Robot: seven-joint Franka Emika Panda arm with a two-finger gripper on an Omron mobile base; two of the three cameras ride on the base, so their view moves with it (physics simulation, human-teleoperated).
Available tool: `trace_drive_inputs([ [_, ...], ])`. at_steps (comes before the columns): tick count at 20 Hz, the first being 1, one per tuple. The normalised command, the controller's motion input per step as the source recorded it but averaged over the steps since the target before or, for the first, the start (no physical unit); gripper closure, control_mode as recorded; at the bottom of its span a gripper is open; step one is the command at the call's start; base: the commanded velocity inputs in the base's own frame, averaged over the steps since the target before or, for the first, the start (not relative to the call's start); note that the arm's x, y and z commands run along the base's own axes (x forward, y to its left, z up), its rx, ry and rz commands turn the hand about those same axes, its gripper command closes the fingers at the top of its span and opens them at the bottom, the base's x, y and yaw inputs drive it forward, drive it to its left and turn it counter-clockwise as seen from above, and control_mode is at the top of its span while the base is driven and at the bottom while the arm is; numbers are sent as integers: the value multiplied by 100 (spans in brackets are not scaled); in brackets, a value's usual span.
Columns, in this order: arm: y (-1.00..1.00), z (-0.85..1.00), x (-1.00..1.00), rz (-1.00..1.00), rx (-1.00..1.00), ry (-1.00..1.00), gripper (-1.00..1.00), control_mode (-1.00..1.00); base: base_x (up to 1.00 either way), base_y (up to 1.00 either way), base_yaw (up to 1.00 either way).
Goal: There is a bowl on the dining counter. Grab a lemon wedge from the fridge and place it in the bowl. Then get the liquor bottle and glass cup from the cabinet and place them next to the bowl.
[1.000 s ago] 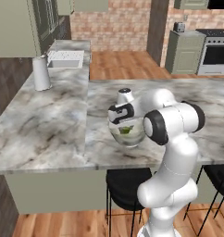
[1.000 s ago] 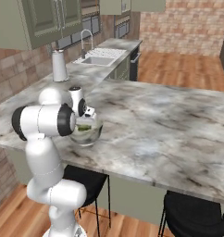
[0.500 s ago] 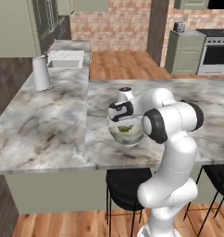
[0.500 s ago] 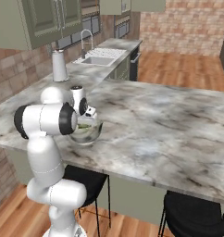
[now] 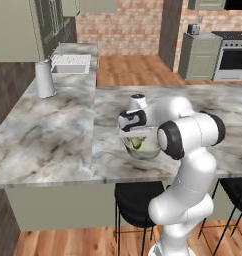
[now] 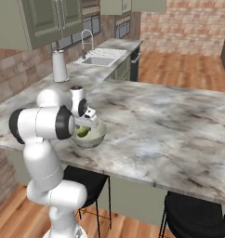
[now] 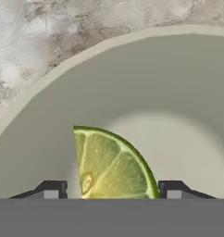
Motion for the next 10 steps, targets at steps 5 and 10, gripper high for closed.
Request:
trace_drive_inputs([
  [5,-31,38,-16,-8,6,-2,-100,-100,0,0,0],
  [10,-32,75,-25,-10,4,-8,-100,-100,0,0,0],
])
